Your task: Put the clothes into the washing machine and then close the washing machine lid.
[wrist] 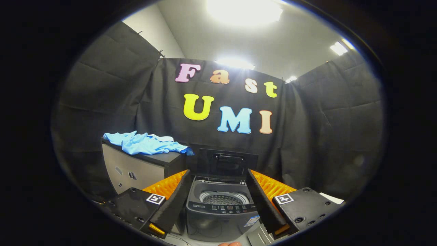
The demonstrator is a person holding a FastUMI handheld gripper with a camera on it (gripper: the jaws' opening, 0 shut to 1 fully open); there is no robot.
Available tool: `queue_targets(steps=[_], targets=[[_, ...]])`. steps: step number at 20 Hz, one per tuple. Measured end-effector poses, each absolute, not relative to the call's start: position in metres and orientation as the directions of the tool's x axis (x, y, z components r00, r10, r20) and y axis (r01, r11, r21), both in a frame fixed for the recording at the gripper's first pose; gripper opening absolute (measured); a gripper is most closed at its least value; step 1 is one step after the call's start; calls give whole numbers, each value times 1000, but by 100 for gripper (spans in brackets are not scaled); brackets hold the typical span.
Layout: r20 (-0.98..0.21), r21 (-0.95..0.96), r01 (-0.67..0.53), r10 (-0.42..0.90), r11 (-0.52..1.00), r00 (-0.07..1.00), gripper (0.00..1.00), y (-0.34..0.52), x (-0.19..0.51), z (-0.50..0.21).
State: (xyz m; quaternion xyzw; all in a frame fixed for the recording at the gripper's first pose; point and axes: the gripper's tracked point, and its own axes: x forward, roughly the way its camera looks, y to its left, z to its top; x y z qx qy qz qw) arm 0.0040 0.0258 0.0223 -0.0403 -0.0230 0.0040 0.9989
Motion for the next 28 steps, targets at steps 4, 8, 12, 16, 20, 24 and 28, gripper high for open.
queue_targets(steps=[4, 8, 12, 16, 20, 24, 28], targets=[[78, -108, -30, 38, 994, 996, 100, 34, 20, 44], [101, -97, -90, 100, 991, 990, 100, 51, 42, 79], [143, -92, -147, 159, 985, 977, 97, 65, 57, 123], [43, -57, -270, 273, 961, 961, 98, 98, 76, 139], [-53, -3, -304, 303, 953, 951, 98, 112, 97, 153], [-105, 26, -313, 314, 950, 944, 98, 127, 121, 155], [-187, 54, -338, 342, 940, 921, 98, 150, 143, 153]])
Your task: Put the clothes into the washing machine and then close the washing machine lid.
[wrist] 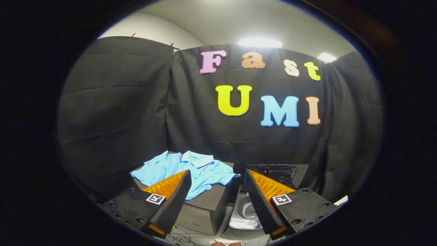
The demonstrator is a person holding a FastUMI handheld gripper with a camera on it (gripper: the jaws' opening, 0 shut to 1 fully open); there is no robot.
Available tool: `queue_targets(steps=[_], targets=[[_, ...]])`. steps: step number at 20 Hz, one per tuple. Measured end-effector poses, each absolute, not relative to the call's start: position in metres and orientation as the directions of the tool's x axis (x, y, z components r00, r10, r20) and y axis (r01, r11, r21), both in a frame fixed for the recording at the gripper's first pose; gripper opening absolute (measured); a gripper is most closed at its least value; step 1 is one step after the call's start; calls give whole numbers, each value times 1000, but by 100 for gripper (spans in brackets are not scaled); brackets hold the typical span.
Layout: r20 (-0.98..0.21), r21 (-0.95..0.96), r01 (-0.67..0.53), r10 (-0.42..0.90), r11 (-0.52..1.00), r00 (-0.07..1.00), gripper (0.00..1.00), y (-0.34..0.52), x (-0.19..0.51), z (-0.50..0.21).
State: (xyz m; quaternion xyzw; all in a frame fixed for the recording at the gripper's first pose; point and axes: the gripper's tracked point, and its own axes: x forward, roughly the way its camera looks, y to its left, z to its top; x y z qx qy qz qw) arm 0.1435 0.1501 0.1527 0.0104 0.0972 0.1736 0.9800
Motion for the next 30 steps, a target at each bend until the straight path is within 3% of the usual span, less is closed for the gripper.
queue_targets(steps=[12, 30], targets=[[-384, 79, -485, 476, 871, 791, 98, 240, 200, 139], [-532, 127, -500, 484, 857, 694, 97, 319, 271, 77]])
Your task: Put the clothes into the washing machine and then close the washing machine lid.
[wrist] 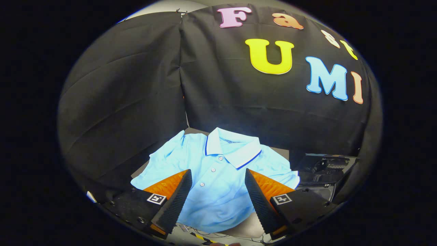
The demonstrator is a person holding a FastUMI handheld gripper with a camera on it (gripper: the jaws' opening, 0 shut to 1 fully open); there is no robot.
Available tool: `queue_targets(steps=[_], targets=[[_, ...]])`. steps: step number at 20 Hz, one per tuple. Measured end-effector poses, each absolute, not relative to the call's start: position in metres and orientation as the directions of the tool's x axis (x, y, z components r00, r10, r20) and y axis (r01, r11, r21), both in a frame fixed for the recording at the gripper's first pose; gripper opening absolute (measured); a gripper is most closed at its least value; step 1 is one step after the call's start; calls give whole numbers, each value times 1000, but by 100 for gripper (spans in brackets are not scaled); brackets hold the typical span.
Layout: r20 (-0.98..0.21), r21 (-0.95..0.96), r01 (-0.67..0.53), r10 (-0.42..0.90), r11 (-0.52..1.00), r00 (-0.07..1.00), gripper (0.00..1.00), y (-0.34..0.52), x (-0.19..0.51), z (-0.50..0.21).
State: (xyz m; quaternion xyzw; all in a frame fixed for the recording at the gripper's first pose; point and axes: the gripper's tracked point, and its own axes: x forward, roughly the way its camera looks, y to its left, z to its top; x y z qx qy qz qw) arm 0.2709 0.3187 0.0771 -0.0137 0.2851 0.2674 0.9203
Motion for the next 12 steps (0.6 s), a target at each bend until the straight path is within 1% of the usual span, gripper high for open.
queue_targets(steps=[5, 12], targets=[[-589, 139, -496, 474, 857, 655, 97, 348, 287, 43], [-632, 119, -472, 434, 873, 642, 97, 376, 311, 22]])
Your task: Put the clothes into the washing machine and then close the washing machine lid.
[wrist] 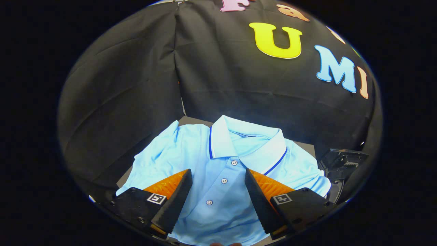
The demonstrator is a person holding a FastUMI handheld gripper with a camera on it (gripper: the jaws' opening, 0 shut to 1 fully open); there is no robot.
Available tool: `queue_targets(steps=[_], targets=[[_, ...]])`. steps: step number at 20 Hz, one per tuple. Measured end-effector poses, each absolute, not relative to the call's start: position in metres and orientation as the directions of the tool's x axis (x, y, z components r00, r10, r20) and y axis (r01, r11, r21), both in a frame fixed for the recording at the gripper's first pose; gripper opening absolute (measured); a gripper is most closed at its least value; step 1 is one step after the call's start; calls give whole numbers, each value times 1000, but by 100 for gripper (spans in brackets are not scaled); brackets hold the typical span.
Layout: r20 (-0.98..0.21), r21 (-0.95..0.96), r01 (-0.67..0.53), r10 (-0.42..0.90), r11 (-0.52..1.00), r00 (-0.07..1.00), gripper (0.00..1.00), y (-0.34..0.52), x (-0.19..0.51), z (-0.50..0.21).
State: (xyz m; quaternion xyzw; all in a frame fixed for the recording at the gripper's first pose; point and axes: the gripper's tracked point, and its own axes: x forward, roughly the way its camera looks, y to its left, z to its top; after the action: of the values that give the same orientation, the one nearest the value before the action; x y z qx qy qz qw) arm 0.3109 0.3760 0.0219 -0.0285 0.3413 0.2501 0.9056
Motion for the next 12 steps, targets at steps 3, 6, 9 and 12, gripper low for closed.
queue_targets(steps=[3, 6, 9, 12], targets=[[-654, 98, -467, 411, 879, 635, 97, 379, 312, 10], [-664, 52, -476, 386, 878, 640, 97, 378, 311, 4], [-666, 18, -490, 376, 872, 645, 98, 379, 312, 1], [-669, 21, -486, 373, 874, 642, 98, 380, 312, -1]])
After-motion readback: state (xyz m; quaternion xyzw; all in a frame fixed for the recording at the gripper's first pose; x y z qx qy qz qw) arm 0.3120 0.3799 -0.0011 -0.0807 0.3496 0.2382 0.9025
